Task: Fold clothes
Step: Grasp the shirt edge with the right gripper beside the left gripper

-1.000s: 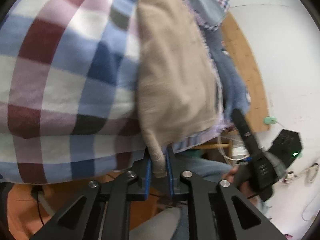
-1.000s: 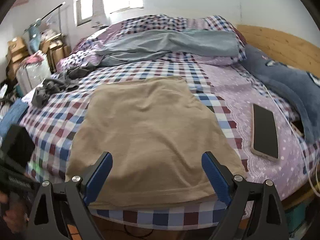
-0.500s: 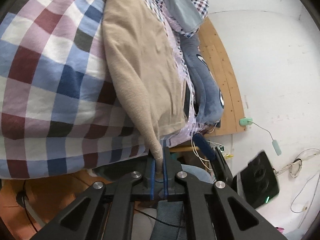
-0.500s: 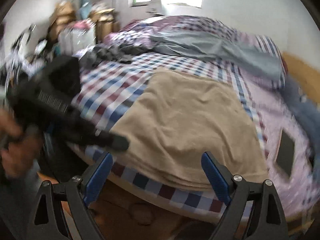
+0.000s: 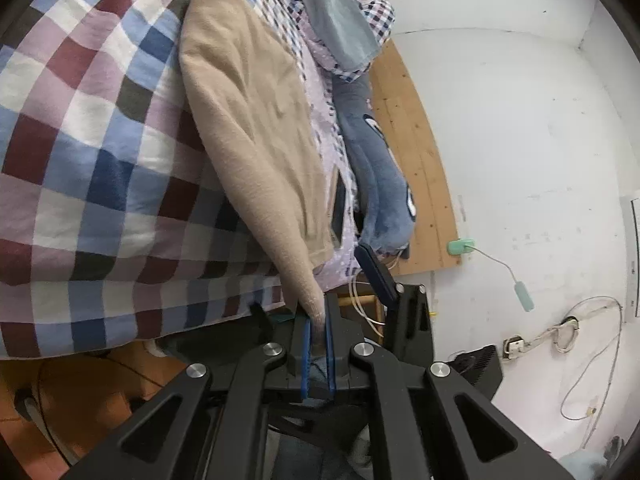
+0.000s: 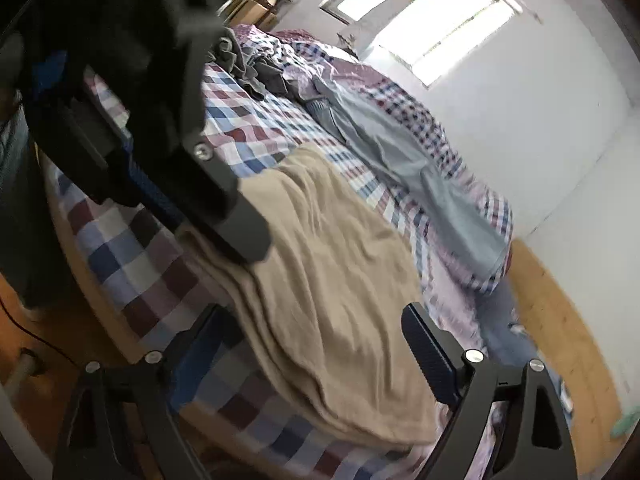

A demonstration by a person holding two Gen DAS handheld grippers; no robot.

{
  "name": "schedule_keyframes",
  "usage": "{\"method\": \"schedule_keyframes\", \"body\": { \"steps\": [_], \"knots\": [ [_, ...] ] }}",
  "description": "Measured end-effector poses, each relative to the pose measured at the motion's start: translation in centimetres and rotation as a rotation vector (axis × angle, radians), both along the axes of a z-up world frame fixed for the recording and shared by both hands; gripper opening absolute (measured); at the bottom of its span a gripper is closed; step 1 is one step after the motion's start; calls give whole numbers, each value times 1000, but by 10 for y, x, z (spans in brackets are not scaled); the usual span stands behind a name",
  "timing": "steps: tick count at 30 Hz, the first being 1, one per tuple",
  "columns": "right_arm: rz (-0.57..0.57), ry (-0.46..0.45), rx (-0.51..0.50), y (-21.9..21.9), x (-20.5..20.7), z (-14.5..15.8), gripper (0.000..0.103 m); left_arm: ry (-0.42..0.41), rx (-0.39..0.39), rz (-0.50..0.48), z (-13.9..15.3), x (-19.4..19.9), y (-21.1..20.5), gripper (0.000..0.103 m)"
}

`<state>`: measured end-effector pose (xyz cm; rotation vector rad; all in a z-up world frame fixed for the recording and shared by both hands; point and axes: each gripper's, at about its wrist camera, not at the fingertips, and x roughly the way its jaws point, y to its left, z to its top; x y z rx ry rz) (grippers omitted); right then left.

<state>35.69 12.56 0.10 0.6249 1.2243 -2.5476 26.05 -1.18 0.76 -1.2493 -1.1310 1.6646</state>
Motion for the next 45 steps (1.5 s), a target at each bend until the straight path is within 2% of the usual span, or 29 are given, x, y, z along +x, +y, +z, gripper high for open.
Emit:
{"method": "schedule_keyframes", "body": {
  "steps": [2, 6, 12, 16, 20, 21, 22, 23, 27, 30, 32, 33, 34, 35, 36, 37, 42, 45],
  "knots": [
    [-4, 16, 24, -3, -7, -4, 80, 2, 20, 2, 1, 0, -2, 4],
    [-39, 18, 28, -1, -25, -6, 63, 0, 50, 5, 2, -2, -2, 4],
    [-29, 63, 74, -3, -41, -15, 59, -4, 95, 9, 3, -4, -2, 3],
    [-4, 103, 92, -5, -46, -16, 43, -7, 117, 14, 3, -6, -3, 3],
    [14, 101, 83, -4, -50, -17, 38, -13, 124, 20, 1, -7, -5, 3],
    [18, 102, 80, -3, -51, -17, 34, -15, 124, 21, 1, -7, -5, 3],
    [26, 96, 75, -3, -52, -18, 26, -16, 124, 21, 0, -7, -5, 3],
    [34, 89, 72, -2, -54, -18, 23, -17, 123, 22, 0, -6, -5, 3],
    [45, 77, 76, -2, -58, -20, 23, -25, 118, 26, -3, -6, -8, 4],
    [44, 53, 61, 0, -62, -18, 13, -36, 107, 27, -5, -7, -7, 4],
    [45, 43, 52, 0, -64, -14, 12, -45, 79, 32, -6, -8, -8, 10],
    [43, 41, 44, 1, -65, -11, 11, -49, 66, 35, -6, -8, -8, 20],
    [38, 42, 38, 2, -66, -8, 11, -53, 52, 38, -6, -8, -9, 40],
    [35, 43, 32, 2, -67, -6, 11, -54, 46, 46, -6, -8, -10, 50],
    [31, 41, 24, 3, -69, -3, 11, -53, 45, 63, -5, -9, -13, 64],
    [26, 38, 11, 4, -71, 0, 11, -55, 43, 81, -5, -9, -17, 72],
    [4, 21, -58, -4, -71, 18, 10, -83, 20, 170, -12, -18, -37, 75],
    [-3, 12, -98, -6, -75, 26, 10, -92, 12, 186, -17, -35, -38, 76]
  ]
}}
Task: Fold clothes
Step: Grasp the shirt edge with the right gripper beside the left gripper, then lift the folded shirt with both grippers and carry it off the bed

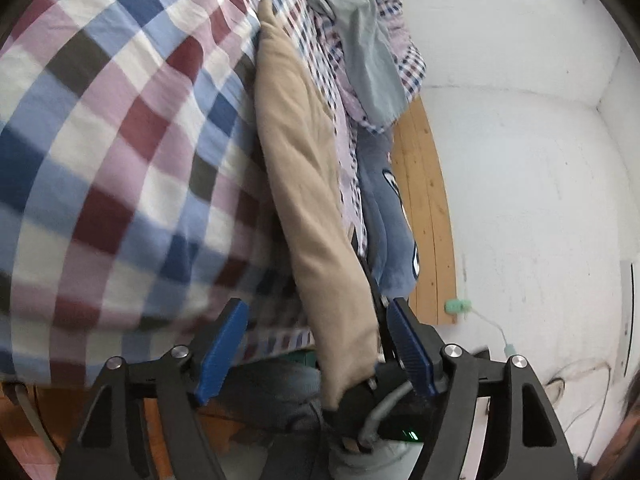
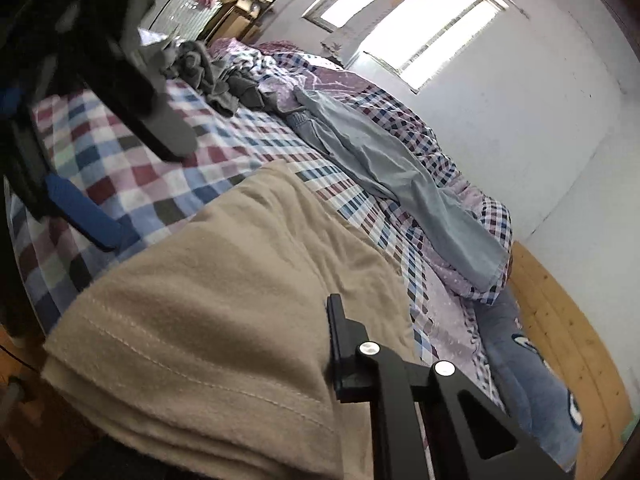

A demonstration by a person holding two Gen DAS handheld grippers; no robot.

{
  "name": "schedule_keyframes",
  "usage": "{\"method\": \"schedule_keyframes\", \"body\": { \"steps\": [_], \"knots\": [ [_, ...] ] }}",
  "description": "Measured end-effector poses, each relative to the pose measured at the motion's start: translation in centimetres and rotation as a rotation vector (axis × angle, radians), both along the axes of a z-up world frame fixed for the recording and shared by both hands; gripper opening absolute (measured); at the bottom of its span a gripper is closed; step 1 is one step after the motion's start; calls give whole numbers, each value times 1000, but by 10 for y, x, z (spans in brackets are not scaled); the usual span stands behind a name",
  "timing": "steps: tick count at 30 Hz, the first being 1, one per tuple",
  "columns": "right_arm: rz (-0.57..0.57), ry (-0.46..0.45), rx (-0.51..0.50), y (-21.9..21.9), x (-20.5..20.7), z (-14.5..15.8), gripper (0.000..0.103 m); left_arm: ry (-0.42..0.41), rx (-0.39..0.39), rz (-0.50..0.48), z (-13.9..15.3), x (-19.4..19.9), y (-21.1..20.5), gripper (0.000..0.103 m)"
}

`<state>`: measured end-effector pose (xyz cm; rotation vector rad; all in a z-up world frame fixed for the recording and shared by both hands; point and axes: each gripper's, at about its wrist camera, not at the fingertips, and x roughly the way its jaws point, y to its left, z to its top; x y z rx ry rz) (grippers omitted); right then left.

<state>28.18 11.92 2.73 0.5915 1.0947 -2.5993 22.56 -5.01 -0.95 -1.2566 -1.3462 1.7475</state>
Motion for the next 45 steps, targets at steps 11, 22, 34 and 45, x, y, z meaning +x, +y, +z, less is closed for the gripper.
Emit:
{"method": "schedule_keyframes", "body": {
  "steps": [11, 22, 34, 45],
  "knots": [
    [-28, -30, -130, 19, 8, 15, 10, 73, -79, -30, 0, -105, 10, 76],
    [-56, -38, -223, 33, 3, 26, 10, 129, -79, -90, 5, -185, 25, 76],
    [-59, -36, -287, 46, 8, 35, 10, 153, -163, -73, 13, -233, 25, 75],
    [-76, -47, -304, 54, 8, 38, 10, 141, -255, -124, 11, -235, 34, 18]
  ]
}}
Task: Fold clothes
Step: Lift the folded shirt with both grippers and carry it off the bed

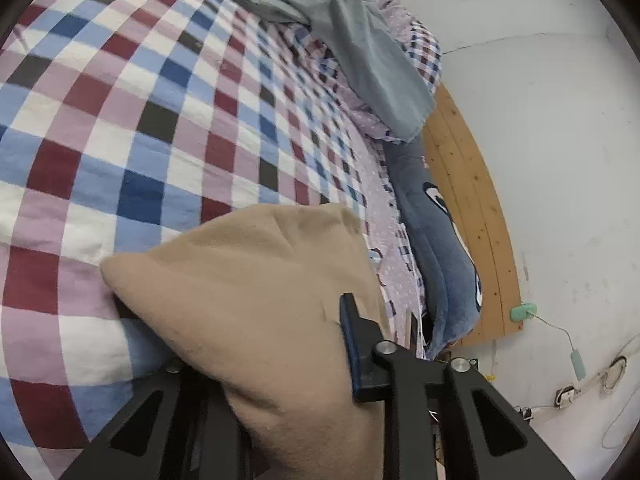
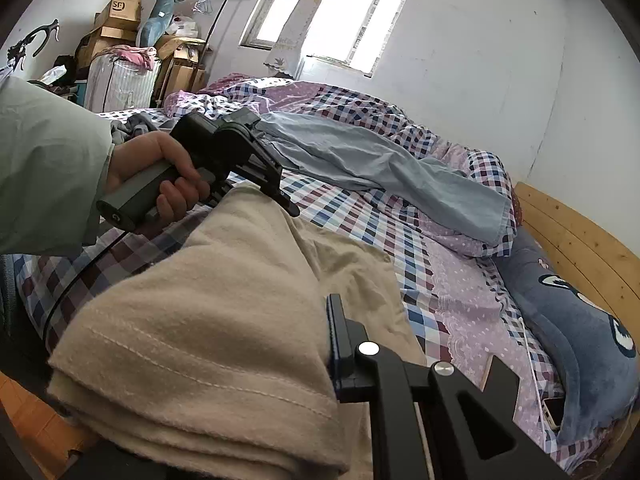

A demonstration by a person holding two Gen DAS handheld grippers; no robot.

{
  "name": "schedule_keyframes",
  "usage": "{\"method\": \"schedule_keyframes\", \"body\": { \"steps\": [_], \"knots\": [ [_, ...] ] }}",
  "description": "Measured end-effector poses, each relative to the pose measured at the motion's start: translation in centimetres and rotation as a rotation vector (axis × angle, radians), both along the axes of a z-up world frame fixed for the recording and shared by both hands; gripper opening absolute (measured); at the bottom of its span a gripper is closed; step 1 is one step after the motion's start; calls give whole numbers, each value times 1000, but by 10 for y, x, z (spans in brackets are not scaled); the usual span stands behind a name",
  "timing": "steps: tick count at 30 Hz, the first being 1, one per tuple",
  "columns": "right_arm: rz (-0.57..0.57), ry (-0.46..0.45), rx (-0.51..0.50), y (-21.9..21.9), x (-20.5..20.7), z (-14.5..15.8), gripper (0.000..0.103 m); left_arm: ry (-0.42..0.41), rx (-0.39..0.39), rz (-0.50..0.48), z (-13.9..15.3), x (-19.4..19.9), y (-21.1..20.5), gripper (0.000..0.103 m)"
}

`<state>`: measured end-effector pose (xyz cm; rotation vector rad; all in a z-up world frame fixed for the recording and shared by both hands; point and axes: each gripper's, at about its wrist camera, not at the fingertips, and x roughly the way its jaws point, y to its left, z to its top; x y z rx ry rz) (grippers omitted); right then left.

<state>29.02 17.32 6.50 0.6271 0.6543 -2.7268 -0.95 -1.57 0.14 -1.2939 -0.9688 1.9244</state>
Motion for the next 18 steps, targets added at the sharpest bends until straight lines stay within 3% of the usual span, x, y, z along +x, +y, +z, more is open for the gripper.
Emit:
{"method": "schedule_keyframes", "body": {
  "steps": [10, 18],
  "knots": [
    [13, 46, -7, 2, 16, 17, 9, 73, 47, 40, 41, 28, -7, 13],
    [70, 104, -26, -13, 41, 48, 9, 141, 96, 118, 91, 68, -47, 13]
  ]
}}
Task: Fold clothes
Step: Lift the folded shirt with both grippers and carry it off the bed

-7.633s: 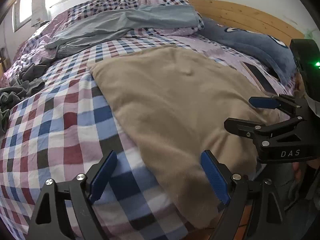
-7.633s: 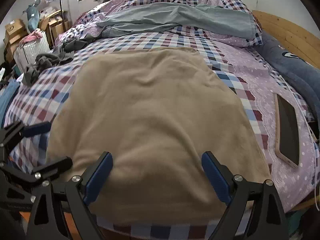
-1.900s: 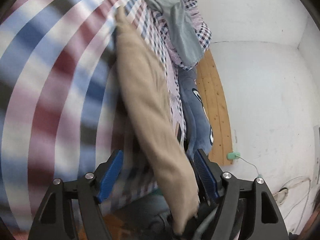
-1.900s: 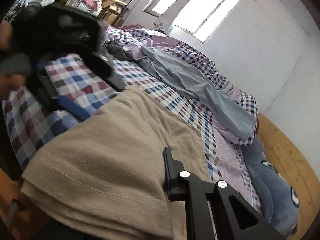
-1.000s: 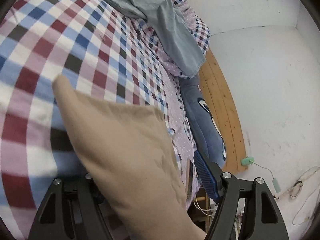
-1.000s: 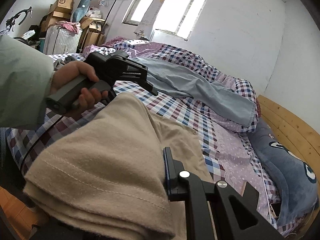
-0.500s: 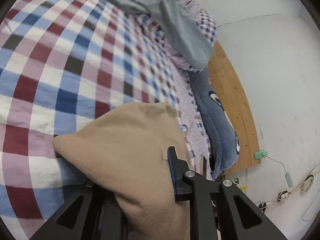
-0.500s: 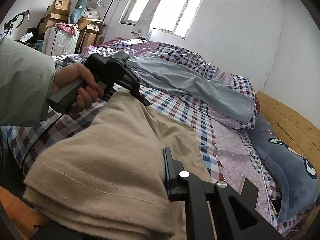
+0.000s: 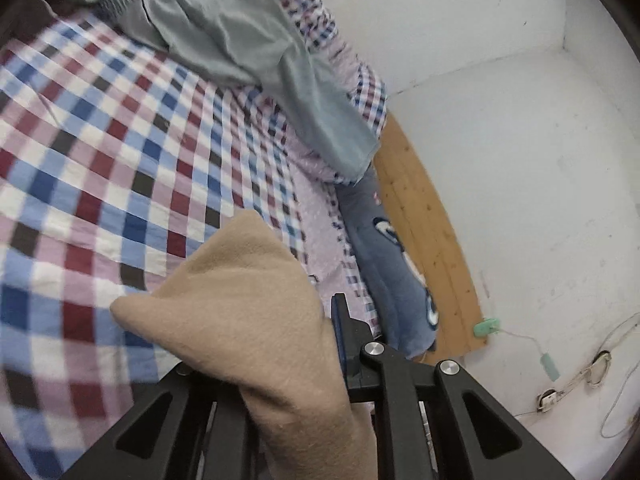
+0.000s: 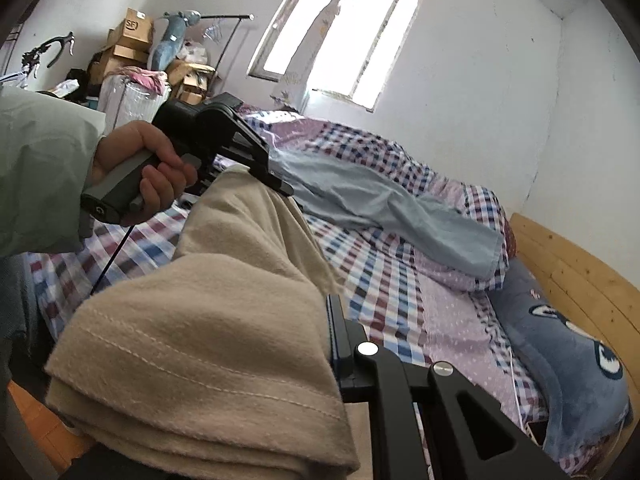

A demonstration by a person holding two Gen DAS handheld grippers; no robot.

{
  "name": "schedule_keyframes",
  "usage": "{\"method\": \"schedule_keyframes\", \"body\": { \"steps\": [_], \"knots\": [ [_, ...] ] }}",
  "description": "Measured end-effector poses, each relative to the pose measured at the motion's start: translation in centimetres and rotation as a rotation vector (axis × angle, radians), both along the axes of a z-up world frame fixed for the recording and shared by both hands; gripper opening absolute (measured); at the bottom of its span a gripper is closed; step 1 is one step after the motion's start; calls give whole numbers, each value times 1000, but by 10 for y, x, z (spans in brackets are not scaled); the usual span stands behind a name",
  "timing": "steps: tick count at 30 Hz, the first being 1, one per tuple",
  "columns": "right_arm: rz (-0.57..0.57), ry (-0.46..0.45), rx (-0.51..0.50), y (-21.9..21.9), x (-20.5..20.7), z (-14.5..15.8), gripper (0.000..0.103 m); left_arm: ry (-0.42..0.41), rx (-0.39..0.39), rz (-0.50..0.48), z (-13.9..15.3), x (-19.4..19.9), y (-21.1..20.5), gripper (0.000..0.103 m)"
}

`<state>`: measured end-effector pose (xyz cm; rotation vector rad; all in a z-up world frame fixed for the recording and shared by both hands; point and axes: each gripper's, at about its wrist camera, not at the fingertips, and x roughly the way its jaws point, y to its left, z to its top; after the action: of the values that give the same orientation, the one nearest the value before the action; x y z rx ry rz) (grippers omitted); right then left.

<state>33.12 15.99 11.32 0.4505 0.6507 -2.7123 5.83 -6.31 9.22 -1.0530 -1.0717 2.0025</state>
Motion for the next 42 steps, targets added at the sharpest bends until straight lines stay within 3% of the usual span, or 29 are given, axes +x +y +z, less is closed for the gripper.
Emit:
{"method": "schedule_keyframes", "body": {
  "steps": [6, 12, 18, 27, 33, 39, 42],
  "knots": [
    [104, -5, -62, -28, 20, 30, 9, 26, -12, 80, 43, 37, -49, 13],
    [229, 2, -120, -69, 26, 66, 9, 78, -16, 198, 88, 82, -123, 13],
    [385, -4, -183, -131, 5, 100, 9, 119, -29, 341, 127, 114, -203, 13],
    [615, -26, -266, -250, -52, 139, 9, 144, -62, 590, 168, 149, -355, 13],
    [735, -106, -330, -329, -114, 149, 9, 144, -96, 739, 180, 158, -445, 13],
    [774, -105, -309, -406, -155, 145, 9, 103, -114, 821, 169, 154, -515, 13],
    [793, -89, -265, -440, -163, 129, 9, 90, -108, 849, 158, 157, -544, 13]
  ]
}}
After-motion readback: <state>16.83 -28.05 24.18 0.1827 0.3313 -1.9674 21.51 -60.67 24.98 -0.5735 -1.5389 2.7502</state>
